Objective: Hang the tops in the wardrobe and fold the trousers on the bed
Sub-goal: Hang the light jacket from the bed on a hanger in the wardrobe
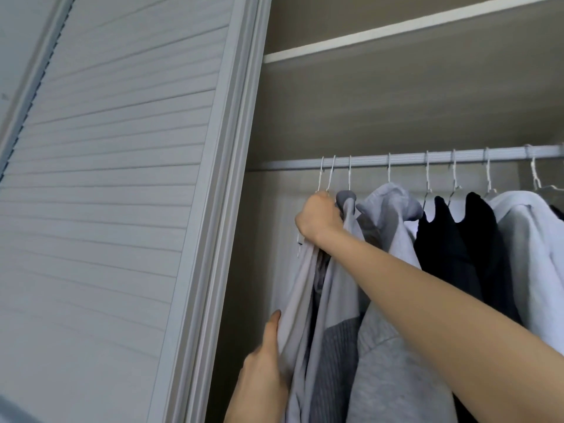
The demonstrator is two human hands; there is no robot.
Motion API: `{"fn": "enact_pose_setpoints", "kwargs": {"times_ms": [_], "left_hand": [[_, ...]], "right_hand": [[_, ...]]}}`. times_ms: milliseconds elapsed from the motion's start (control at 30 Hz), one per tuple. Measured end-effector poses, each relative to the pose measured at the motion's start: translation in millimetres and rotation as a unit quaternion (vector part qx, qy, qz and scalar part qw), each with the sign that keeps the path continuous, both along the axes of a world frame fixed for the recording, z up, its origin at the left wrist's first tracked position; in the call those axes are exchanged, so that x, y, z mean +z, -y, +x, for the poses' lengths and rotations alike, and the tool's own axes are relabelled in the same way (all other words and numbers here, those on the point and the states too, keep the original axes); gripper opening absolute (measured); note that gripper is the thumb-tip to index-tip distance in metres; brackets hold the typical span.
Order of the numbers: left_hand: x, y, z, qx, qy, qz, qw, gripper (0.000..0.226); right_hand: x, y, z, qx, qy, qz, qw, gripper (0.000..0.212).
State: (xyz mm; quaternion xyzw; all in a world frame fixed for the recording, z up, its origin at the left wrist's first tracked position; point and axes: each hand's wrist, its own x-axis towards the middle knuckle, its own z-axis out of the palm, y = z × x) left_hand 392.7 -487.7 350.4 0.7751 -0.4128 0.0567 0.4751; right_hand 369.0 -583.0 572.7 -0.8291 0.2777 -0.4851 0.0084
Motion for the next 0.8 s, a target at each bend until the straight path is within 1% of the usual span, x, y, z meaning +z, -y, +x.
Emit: {"fn": "enact_pose_setpoints", "kwargs": {"times_ms": [67, 100, 167, 200, 267, 333, 433, 533, 600, 667, 733, 800], "left_hand": [[-7, -2, 3, -0.026, -0.039, 0.028, 0.999, 0.092], [-10, -2, 3, -0.04, -0.062, 0.051, 0.996, 0.093], [-20, -1, 3, -0.059, -0.089, 0.122, 0.987, 0.096], [-27, -1, 1, -0.059, -0.089, 0.155, 0.982, 0.097], [-42, -4, -3, -0.039, -0.079, 0.184, 0.979, 0.09], [-54, -9, 0, -0.015, -0.074, 0.152, 0.985, 0.079], [-64, -21, 0, 0.032, -0.056, 0.109, 0.992, 0.062], [-69, -41, -13, 0.065, -0.046, 0.061, 0.995, 0.024], [-75, -56, -24, 0.08, -0.016, 0.046, 0.996, 0.012], [-82, -72, -37, 0.084, 0.011, 0.05, 0.995, 0.014], [-93, -90, -53, 0.083, 0.044, 0.062, 0.994, 0.022], [-104, -112, -75, 0.078, 0.052, 0.062, 0.994, 0.03]], "right_hand": [[-23, -9, -11, -0.009, -0.049, -0.064, 0.997, 0.068], [-33, -13, -17, -0.015, -0.073, -0.091, 0.993, 0.069], [-52, -17, -27, -0.025, -0.112, -0.137, 0.984, 0.065], [-61, -17, -31, -0.025, -0.129, -0.154, 0.979, 0.06], [-76, -17, -42, -0.025, -0.157, -0.183, 0.97, 0.051], [-89, -16, -53, -0.025, -0.18, -0.215, 0.96, 0.047], [-106, -18, -67, -0.001, -0.212, -0.247, 0.946, 0.047], [-121, -30, -92, 0.054, -0.237, -0.266, 0.933, 0.055], [-132, -39, -109, 0.066, -0.244, -0.289, 0.923, 0.058], [-145, -51, -128, 0.074, -0.249, -0.306, 0.916, 0.058], [-160, -63, -149, 0.088, -0.249, -0.308, 0.914, 0.057], [-181, -78, -174, 0.096, -0.249, -0.32, 0.909, 0.055]]}}
